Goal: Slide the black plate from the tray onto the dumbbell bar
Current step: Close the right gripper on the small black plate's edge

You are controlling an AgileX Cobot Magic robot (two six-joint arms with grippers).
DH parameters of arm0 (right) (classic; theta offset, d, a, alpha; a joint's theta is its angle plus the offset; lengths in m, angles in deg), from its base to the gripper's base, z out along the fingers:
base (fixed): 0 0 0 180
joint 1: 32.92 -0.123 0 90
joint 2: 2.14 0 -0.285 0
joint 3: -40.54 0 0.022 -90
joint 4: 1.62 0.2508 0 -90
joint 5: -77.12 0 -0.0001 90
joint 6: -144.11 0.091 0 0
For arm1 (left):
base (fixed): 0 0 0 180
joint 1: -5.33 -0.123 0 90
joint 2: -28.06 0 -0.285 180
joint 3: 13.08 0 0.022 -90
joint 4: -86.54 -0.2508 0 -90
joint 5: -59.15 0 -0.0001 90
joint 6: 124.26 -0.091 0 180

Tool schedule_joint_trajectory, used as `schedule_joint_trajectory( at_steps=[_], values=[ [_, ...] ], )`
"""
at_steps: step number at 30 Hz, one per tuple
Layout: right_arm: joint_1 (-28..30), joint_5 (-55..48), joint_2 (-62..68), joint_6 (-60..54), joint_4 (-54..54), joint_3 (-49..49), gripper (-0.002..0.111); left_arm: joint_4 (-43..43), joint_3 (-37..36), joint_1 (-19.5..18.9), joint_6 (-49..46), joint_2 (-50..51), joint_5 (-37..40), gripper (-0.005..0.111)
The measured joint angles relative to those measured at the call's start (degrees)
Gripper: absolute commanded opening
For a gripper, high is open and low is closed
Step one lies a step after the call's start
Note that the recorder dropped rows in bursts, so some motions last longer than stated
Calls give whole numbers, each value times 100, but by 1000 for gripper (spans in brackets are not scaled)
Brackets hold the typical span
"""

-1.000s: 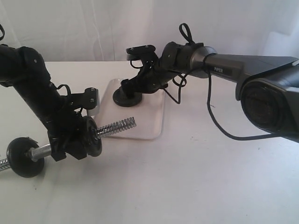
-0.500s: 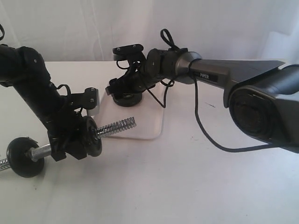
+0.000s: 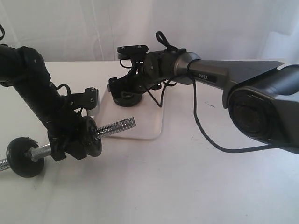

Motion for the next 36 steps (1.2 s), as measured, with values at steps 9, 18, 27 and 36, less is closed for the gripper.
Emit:
schedule_joint_trajectory(
  at_steps=[9, 18, 27, 36],
  values=[
    [-44, 321, 305, 652, -550, 0, 105, -10, 0, 0, 0, 0, 21, 0],
    [-72, 562, 353, 1115, -739, 0, 105, -10, -13, 0, 0, 0, 22, 0],
    [-122, 739, 424, 1265, -739, -28, 105, -10, -13, 0, 0, 0, 12, 0],
    [-250, 1191, 571, 1279, -1091, -51, 101, -10, -15, 0, 0, 0, 12, 0]
  ],
)
